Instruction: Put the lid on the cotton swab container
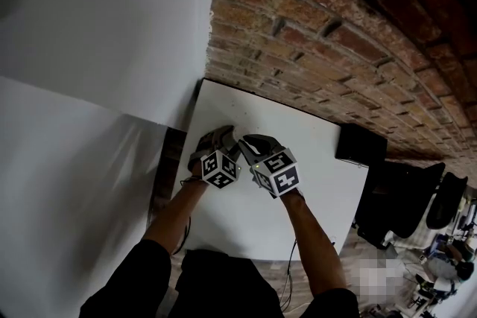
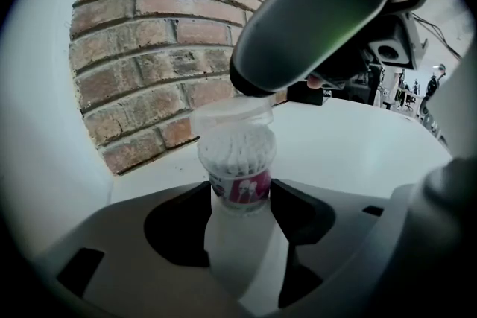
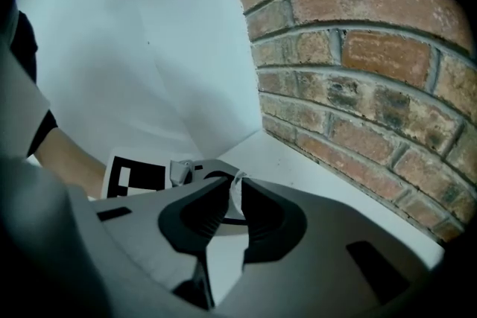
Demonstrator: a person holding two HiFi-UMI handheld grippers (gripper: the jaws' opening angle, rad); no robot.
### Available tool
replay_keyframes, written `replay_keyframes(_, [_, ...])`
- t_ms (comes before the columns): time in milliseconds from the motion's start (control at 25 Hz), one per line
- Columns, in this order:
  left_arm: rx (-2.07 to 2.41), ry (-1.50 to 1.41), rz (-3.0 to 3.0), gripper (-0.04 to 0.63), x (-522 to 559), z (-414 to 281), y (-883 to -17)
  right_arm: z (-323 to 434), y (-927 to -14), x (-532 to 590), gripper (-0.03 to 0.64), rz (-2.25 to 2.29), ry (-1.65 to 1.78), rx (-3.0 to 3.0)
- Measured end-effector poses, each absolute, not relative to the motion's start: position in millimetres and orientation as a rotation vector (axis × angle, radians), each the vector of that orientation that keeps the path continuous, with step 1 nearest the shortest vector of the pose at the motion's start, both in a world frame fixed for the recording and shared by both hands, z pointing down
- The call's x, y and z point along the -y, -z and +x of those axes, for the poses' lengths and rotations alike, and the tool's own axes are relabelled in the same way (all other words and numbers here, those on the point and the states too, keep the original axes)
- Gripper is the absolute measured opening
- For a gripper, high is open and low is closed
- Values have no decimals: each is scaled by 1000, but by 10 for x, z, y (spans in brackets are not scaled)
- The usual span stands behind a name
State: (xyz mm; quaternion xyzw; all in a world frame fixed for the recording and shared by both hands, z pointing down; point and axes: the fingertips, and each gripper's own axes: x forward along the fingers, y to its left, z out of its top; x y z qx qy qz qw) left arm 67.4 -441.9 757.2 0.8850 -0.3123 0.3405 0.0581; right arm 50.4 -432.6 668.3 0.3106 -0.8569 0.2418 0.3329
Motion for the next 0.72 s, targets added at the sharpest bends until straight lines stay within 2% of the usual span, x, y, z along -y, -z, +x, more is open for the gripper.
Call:
replay_keyframes(160, [951,-1040,2676,249,4425,673,-7580,519,-6677,4381,29,855,-711,2246])
replay_keyframes(720, [954,-1046,2673,249,4434,669,-7581,467,-6877,4326,21,793,-756,2170])
